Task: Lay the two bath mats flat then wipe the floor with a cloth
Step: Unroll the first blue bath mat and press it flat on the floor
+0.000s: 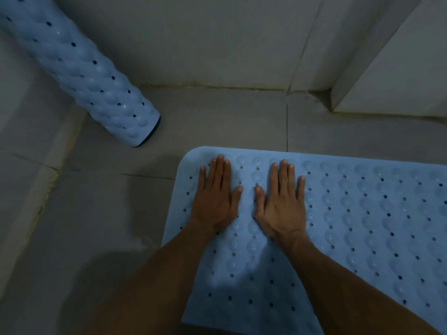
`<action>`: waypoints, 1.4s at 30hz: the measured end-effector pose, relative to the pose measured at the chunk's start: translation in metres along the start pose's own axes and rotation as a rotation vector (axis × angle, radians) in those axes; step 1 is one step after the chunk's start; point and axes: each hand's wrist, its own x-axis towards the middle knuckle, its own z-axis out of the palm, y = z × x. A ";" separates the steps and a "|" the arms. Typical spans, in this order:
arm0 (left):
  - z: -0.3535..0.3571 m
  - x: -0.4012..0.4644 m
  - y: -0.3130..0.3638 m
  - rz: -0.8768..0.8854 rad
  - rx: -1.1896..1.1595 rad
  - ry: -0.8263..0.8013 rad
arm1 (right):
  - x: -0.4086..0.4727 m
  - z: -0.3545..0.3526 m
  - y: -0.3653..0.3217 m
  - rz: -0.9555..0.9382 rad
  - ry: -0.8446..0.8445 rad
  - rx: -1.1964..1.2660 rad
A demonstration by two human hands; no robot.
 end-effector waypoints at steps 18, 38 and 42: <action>-0.006 0.004 0.002 -0.008 -0.013 -0.088 | 0.003 -0.003 -0.003 0.017 -0.029 -0.006; 0.000 -0.001 0.000 0.000 0.024 -0.014 | -0.001 -0.003 0.002 -0.007 -0.022 0.064; -0.016 0.003 0.014 -0.129 -0.011 -0.160 | 0.007 -0.031 0.023 -0.107 -0.259 0.225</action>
